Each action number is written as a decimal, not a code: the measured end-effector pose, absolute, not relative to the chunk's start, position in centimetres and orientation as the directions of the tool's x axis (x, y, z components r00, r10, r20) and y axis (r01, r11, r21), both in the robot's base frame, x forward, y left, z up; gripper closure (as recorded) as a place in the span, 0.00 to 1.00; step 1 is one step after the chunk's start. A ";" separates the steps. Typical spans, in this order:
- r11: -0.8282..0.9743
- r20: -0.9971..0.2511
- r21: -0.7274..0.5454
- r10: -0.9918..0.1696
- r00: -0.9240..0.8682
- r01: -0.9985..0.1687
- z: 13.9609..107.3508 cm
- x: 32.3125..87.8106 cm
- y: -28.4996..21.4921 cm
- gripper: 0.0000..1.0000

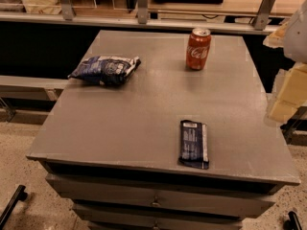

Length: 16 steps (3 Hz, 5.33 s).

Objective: Move rxbar blueberry near blue chip bag

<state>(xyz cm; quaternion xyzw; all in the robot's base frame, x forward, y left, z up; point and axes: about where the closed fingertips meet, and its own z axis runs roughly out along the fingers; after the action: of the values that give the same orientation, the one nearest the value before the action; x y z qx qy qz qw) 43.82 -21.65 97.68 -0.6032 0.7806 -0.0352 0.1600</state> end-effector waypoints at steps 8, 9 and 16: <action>0.809 -0.004 -0.089 -0.584 -0.812 -0.581 90.5 49.2 -16.3 0.00; 0.884 0.004 -0.069 -0.463 -0.887 -0.462 89.6 48.0 -15.5 0.00; 0.990 0.048 -0.093 -0.099 -0.994 -0.103 83.1 40.4 -12.2 0.00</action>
Offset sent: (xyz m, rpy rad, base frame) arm 0.0238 0.0330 -0.0248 0.1169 0.0746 -0.2108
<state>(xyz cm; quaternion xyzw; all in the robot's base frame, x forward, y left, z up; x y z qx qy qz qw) 40.35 -12.20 83.11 -0.0506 0.9973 -0.0478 -0.0219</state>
